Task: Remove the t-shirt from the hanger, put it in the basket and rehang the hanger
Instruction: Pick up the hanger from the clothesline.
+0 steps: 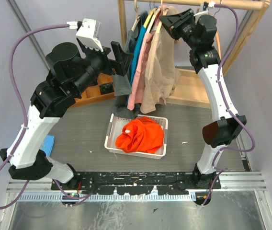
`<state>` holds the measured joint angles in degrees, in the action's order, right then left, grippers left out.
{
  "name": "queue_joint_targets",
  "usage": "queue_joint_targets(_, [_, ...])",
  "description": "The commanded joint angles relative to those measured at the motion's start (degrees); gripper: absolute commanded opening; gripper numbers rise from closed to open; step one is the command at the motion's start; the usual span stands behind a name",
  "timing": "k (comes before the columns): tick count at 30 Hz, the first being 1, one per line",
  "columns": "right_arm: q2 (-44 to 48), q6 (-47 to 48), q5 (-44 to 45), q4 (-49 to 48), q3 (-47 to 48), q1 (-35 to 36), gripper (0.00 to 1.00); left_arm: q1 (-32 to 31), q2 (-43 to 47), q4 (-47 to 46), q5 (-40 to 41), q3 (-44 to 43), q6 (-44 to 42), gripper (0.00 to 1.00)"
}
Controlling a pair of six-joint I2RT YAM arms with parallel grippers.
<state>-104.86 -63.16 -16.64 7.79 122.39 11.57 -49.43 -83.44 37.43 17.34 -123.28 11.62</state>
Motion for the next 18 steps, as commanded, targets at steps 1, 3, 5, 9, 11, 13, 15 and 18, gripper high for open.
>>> queue_joint_targets(1, [3.0, 1.2, -2.7, -12.5, 5.3, 0.4, 0.01, 0.3, 1.0, -2.1, -1.1, 0.3, 0.0, 0.98])
queue_joint_targets(3, [3.4, 1.3, -2.8, -12.4, 5.4, 0.3, 0.01, 0.2, 1.1, -2.1, -1.1, 0.4, 0.0, 0.98])
queue_joint_targets(5, [3.8, 1.5, -2.6, -12.3, 5.4, 0.4, 0.01, 0.3, 1.4, -2.1, -1.0, 0.3, -0.1, 0.98])
queue_joint_targets(9, [3.9, 1.5, -2.3, -11.6, 6.4, 0.4, 0.01, 0.3, 1.7, -2.1, -1.3, 0.4, 0.3, 0.98])
queue_joint_targets(11, [3.8, 1.6, -1.8, -11.4, 7.2, 0.4, 0.01, 0.2, 2.0, -2.2, -1.3, 0.8, 0.6, 0.98])
queue_joint_targets(13, [3.6, 1.3, -1.3, -10.8, 8.3, 0.4, 0.01, 0.2, 2.3, -2.3, -1.4, 1.1, 0.9, 0.98])
queue_joint_targets(15, [3.3, 1.1, -1.1, -10.2, 9.5, 0.4, 0.01, 0.2, 2.4, -2.3, -1.4, 1.2, 1.0, 0.98])
queue_joint_targets(18, [3.2, 0.9, -1.1, -8.5, 10.2, 0.4, 0.0, 0.3, 2.7, -2.1, -1.4, 1.4, 1.2, 0.98])
